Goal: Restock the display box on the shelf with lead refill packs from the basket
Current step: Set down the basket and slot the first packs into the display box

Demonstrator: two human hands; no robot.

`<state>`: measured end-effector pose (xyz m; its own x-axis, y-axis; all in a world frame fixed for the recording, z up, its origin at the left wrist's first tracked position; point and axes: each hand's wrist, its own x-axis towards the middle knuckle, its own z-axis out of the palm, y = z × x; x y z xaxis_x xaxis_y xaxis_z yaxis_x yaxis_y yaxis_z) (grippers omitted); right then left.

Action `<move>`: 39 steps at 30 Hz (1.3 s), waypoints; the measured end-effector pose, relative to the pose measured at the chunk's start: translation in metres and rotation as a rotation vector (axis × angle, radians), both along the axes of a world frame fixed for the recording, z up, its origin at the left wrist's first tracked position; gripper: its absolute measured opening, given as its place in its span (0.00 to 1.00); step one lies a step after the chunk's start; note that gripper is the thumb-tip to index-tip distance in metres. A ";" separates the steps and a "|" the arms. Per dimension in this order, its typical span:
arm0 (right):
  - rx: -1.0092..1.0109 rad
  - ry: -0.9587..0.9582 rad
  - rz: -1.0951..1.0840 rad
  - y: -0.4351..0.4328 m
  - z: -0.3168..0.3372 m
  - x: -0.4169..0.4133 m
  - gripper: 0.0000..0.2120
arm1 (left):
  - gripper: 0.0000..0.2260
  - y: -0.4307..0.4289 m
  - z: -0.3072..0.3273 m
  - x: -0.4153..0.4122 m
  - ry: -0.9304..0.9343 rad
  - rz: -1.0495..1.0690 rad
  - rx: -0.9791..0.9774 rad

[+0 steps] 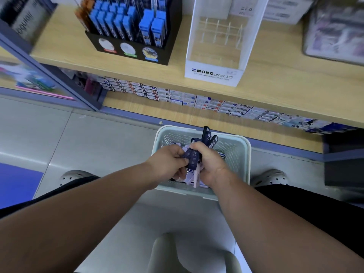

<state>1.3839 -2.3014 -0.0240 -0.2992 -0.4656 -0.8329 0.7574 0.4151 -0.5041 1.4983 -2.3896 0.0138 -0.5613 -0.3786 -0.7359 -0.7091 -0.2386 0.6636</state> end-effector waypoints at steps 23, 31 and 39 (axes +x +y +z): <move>-0.032 0.012 -0.103 -0.005 0.008 -0.015 0.07 | 0.05 -0.027 0.012 0.005 -0.039 0.172 0.023; -0.035 0.078 0.007 -0.003 0.042 -0.005 0.07 | 0.07 -0.047 0.068 0.025 0.006 0.176 -0.057; -0.132 0.204 0.200 0.011 0.096 0.008 0.08 | 0.10 -0.037 0.128 0.033 0.218 0.253 -0.092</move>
